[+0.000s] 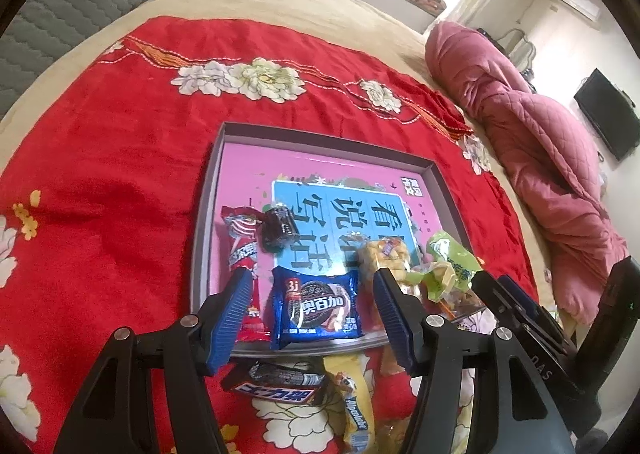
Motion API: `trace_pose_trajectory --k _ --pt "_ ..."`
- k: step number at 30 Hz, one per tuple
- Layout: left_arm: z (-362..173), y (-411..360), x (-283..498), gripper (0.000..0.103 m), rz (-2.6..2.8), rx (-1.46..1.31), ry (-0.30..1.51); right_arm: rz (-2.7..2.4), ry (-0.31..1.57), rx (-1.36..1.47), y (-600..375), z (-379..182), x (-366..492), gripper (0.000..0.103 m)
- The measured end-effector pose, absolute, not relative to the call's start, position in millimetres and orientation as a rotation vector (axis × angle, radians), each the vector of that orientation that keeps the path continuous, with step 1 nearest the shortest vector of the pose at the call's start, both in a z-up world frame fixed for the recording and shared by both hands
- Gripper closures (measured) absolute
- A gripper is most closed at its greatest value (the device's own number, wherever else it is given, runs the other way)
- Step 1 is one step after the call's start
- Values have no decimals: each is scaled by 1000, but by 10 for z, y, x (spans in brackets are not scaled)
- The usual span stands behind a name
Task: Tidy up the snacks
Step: 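Move both grippers back toward the snacks lying beside the tray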
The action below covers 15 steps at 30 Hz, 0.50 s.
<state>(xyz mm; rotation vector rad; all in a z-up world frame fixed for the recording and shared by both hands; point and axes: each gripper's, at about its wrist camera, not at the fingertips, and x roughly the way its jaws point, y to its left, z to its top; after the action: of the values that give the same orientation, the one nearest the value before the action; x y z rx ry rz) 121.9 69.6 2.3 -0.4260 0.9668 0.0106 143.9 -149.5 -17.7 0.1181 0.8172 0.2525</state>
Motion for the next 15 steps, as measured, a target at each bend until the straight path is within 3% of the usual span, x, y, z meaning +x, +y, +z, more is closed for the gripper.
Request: trace_pose_trajectory --k 15 --pt "41 815 1065 38 60 -414 979 271 812 116 -1514 -140 1318 34"
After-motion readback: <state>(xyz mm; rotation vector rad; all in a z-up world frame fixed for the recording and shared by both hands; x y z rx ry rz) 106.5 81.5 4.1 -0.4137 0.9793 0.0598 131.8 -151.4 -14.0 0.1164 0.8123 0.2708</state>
